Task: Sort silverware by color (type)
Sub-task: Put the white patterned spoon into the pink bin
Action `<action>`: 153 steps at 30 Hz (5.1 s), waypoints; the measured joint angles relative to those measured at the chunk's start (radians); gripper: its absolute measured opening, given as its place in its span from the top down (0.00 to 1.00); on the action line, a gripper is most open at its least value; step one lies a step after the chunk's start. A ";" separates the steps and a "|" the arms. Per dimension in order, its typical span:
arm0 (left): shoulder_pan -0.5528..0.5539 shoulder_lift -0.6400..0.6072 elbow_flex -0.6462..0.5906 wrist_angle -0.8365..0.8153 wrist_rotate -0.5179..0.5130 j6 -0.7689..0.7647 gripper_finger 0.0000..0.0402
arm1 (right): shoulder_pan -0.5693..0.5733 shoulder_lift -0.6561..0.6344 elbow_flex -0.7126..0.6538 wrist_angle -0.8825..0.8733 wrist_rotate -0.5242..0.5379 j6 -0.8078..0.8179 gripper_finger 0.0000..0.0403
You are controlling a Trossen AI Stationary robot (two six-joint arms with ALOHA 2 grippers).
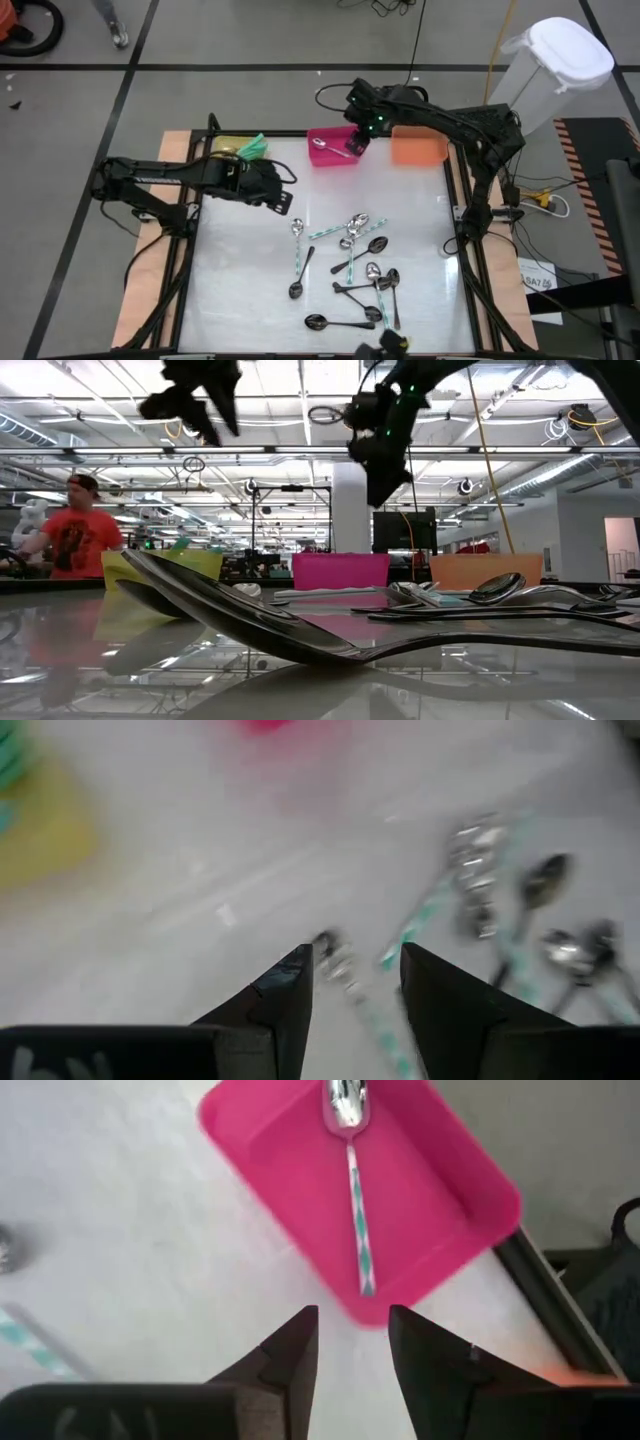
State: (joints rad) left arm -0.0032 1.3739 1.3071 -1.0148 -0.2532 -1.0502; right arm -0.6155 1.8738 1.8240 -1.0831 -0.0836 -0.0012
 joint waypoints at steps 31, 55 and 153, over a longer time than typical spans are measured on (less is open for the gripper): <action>-0.304 0.244 -0.006 0.052 0.201 -0.474 0.62 | 0.434 -0.192 -0.002 -0.405 0.135 0.127 0.70; -0.320 0.344 -0.005 0.141 0.092 -0.715 0.41 | 0.435 -0.962 -0.756 -0.195 0.016 0.409 0.70; -0.095 0.542 0.651 0.410 -0.555 -0.309 0.97 | 0.434 -0.890 -0.798 0.732 -0.150 0.535 0.43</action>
State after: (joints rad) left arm -0.0983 1.9160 1.9579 -0.6045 -0.8085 -1.3592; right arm -0.1814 0.9836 1.0256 -0.3515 -0.2333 0.5333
